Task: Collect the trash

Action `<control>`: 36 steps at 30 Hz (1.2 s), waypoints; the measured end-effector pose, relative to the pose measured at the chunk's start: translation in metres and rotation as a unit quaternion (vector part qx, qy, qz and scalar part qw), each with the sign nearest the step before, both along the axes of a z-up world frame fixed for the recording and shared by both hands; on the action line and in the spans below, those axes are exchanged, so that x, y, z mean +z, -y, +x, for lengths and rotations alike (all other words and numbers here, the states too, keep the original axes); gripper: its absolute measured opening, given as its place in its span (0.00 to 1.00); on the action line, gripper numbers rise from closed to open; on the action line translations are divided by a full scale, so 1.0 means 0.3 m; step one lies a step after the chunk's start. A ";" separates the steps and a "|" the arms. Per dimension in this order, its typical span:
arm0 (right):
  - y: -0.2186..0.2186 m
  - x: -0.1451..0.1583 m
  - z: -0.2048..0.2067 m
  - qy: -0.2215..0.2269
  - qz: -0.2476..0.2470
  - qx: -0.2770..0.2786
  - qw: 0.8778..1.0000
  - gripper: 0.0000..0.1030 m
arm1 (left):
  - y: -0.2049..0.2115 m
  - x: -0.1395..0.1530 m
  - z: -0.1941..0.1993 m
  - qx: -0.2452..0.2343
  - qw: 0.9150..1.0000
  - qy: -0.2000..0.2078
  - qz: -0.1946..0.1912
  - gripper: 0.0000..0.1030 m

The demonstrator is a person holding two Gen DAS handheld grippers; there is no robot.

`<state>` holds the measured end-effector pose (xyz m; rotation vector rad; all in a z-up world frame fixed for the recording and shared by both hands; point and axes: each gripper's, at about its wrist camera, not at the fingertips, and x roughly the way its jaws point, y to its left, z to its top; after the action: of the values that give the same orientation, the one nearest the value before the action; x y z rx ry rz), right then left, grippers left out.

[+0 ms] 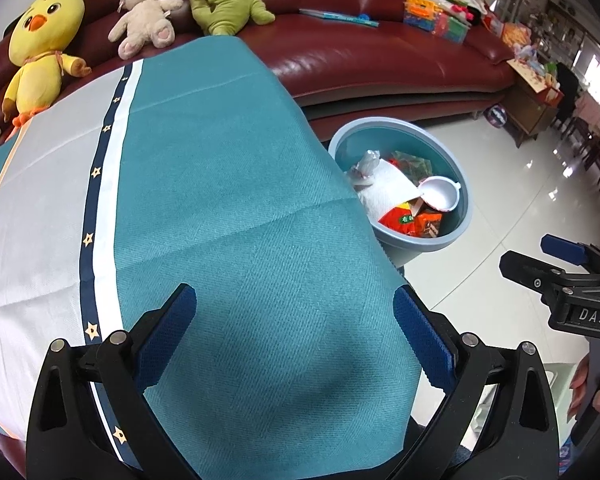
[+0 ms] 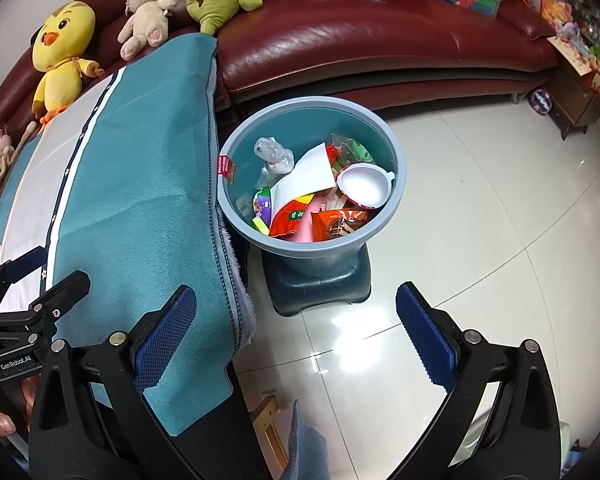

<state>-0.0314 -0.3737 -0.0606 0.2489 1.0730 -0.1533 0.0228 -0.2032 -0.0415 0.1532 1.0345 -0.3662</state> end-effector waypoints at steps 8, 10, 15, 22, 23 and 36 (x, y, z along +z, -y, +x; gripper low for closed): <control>-0.002 -0.015 -0.001 -0.004 0.002 -0.001 1.000 0.93 | 0.006 -0.020 -0.004 -0.003 1.000 -0.007 0.000 0.96; -0.002 -0.020 0.001 -0.005 0.003 0.000 1.000 0.93 | 0.003 -0.023 -0.002 -0.002 1.000 -0.008 0.001 0.96; -0.010 -0.032 0.001 -0.008 0.005 0.001 1.000 0.93 | 0.002 -0.029 -0.004 0.000 1.000 -0.009 0.002 0.96; -0.014 -0.043 0.005 -0.012 0.006 0.002 1.000 0.93 | -0.002 -0.039 -0.003 0.002 1.000 -0.014 0.002 0.96; -0.013 -0.045 0.005 -0.012 0.006 0.002 1.000 0.93 | -0.004 -0.040 -0.002 0.003 1.000 -0.014 0.003 0.96; -0.016 -0.053 0.005 -0.016 0.005 0.003 1.000 0.93 | -0.004 -0.048 -0.005 0.002 1.000 -0.017 0.004 0.96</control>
<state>-0.0299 -0.3688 -0.0765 0.2531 1.1056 -0.1470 0.0213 -0.2021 -0.0560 0.1520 1.0698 -0.3627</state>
